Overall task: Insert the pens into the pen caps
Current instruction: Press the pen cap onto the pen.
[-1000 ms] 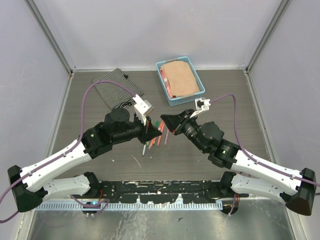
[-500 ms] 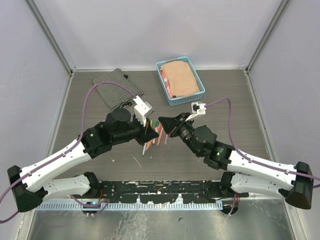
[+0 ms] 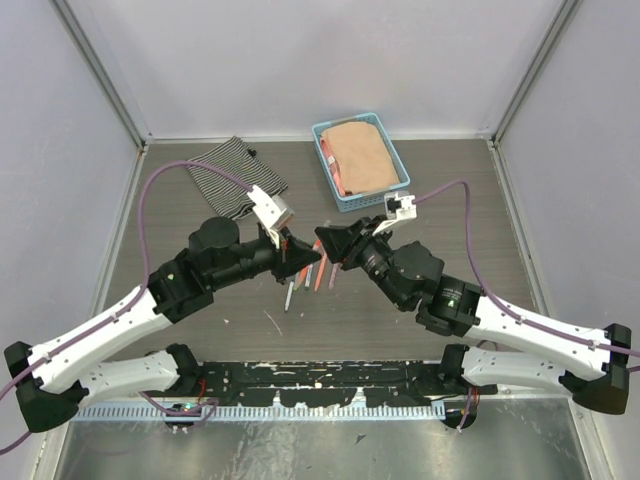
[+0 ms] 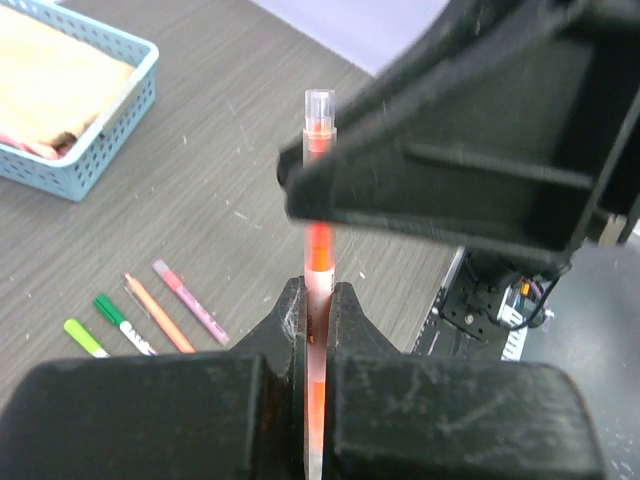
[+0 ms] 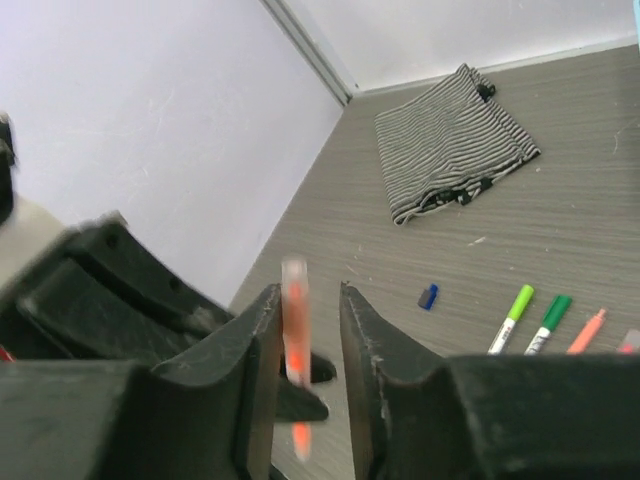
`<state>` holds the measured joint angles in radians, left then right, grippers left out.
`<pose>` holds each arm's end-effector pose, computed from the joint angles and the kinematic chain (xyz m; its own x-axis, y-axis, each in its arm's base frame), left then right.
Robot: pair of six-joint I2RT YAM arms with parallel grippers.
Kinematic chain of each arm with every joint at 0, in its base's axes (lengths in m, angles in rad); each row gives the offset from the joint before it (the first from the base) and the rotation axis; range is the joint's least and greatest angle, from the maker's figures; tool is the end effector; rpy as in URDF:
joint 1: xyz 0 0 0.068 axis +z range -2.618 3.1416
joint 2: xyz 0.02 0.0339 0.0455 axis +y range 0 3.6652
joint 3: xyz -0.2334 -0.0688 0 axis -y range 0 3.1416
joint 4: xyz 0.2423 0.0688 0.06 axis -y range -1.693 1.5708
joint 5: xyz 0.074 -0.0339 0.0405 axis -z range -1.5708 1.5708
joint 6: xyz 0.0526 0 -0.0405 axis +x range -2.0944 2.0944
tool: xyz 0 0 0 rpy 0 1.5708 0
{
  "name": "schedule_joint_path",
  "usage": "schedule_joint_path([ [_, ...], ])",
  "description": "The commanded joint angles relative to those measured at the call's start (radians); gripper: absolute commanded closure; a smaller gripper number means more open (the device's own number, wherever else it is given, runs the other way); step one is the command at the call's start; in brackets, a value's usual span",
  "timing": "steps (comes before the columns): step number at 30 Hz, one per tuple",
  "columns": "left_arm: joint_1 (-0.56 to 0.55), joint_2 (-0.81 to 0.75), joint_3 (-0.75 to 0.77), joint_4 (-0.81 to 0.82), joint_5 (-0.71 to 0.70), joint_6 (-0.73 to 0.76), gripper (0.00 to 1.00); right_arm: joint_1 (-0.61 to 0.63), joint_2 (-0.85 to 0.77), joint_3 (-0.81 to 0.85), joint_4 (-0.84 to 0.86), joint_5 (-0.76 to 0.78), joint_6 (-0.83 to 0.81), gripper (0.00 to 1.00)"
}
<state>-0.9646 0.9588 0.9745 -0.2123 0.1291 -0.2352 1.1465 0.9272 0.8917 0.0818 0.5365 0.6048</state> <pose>0.1374 -0.2101 0.3437 -0.3149 0.0486 -0.9479 0.8366 0.4860 -0.2530 0.1247 0.2107 0.3571 -0.3102 0.5005 -0.8083 -0.4823 0.6499 0.5874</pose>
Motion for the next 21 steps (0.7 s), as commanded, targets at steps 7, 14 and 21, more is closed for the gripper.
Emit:
schedule_joint_path([
  [7, 0.01, -0.06, -0.07, 0.202, -0.061, -0.014, 1.0, 0.024, -0.123, -0.02, -0.085, 0.05, -0.175, 0.42],
  [14, 0.011, -0.126, -0.127, 0.172, -0.077, -0.036, 1.0, 0.024, -0.217, -0.054, -0.238, 0.128, -0.213, 0.38],
  [21, 0.012, -0.142, -0.136, 0.143, -0.021, -0.041, 1.0, 0.024, -0.224, -0.037, -0.386, 0.274, -0.223, 0.38],
])
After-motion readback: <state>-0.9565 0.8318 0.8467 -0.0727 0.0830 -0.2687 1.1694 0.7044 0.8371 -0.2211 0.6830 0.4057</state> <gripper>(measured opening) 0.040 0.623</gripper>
